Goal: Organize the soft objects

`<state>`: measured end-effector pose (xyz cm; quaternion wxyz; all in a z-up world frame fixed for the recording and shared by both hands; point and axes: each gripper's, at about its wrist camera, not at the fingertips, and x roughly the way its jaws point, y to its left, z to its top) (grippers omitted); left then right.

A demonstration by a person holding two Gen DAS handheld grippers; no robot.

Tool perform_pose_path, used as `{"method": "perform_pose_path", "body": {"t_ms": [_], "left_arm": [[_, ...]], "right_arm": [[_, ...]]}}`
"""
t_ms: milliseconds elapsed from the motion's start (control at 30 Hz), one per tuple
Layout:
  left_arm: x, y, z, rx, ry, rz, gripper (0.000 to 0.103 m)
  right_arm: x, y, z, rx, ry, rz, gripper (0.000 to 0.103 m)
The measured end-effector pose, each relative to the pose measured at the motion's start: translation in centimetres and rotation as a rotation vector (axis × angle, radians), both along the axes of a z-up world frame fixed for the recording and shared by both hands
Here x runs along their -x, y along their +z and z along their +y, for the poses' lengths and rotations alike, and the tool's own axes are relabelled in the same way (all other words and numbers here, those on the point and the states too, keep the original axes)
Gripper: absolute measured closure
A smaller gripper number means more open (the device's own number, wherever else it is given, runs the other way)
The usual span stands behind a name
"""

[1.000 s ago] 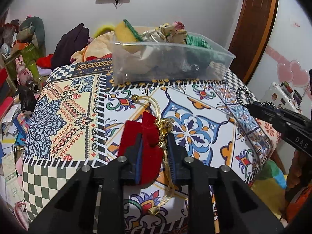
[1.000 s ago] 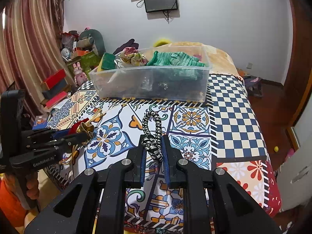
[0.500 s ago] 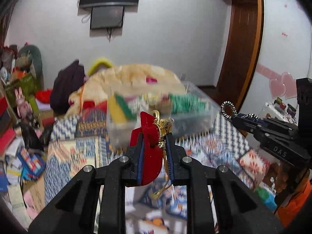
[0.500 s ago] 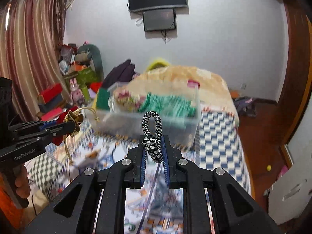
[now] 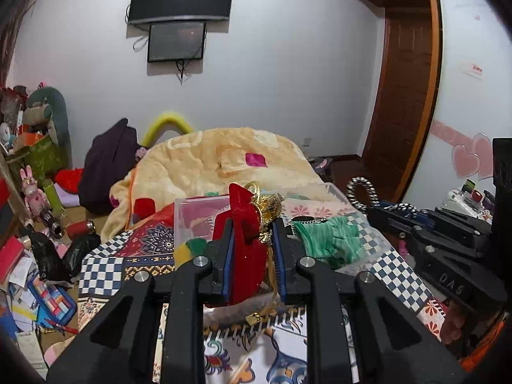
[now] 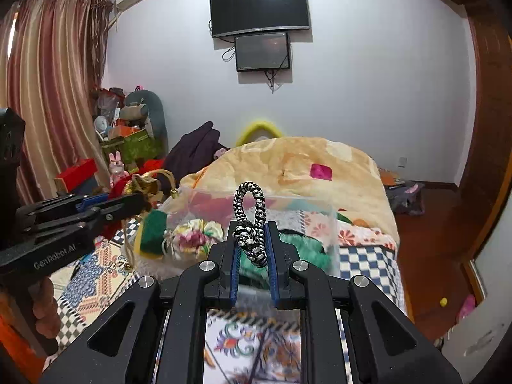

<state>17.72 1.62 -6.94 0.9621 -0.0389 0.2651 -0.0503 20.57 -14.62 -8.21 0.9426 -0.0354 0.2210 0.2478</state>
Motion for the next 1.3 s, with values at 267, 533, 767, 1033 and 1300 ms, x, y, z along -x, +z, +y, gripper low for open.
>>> {"method": "perform_pose_path", "body": {"t_ms": [267, 533, 767, 1033, 1300], "left_arm": [[-4.1, -3.1, 0.9, 0.024, 0.003, 0.105, 0.081], [-5.0, -4.3, 0.3, 0.006, -0.007, 0.126, 0.051], [-3.4, -2.6, 0.4, 0.019, -0.015, 0.095, 0.039], [1.1, 2.1, 0.3, 0.004, -0.008, -0.033, 0.038], [6.9, 6.6, -1.0, -0.03, 0.016, -0.194, 0.032]], "right_arm": [[-3.2, -2.4, 2.3, 0.055, 0.011, 0.06, 0.089], [-3.3, -3.8, 2.4, 0.125, 0.004, 0.078, 0.058], [-2.2, -1.9, 0.9, 0.107, -0.01, 0.041, 0.048], [0.2, 1.9, -0.6, 0.066, -0.011, -0.048, 0.047], [5.0, 5.7, -3.0, -0.023, -0.009, -0.154, 0.044]]}}
